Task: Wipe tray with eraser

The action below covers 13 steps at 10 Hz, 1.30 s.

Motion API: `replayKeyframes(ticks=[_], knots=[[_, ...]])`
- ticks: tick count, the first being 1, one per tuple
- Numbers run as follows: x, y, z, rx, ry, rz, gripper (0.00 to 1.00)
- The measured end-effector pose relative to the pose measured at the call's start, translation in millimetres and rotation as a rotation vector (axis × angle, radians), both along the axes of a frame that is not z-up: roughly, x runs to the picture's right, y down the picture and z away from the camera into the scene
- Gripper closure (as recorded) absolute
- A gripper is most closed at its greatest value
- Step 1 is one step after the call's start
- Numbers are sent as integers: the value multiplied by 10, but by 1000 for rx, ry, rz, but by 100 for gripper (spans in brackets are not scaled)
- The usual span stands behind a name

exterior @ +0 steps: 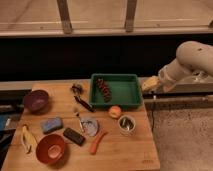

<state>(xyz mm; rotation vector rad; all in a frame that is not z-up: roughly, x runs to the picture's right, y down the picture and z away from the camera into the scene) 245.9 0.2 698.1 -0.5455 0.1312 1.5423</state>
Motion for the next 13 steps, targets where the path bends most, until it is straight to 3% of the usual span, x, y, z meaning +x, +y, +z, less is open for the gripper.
replayKeyframes(ticks=[4, 6, 9, 11, 13], knots=[[1, -4, -4, 2, 3, -6, 30], [-53, -74, -49, 22, 1, -69, 30], [-423, -100, -46, 27, -54, -177, 30], [-861, -47, 4, 14, -114, -262, 30], [-1405, 134, 55, -12, -188, -367, 30]])
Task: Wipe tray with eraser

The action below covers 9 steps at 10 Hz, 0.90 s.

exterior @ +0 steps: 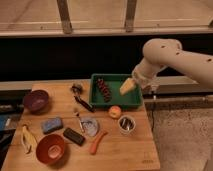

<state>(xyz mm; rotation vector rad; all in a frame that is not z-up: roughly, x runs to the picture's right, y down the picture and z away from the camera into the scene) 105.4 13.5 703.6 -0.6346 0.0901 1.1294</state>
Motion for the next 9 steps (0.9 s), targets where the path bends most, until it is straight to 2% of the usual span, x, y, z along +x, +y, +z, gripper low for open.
replayKeyframes(ticks=[2, 3, 4, 9], knots=[[-459, 317, -49, -29, -68, -100, 30], [-698, 534, -106, -48, -108, -168, 30], [-863, 653, -148, -57, -136, -209, 30], [-878, 688, -157, -60, -140, -221, 30]])
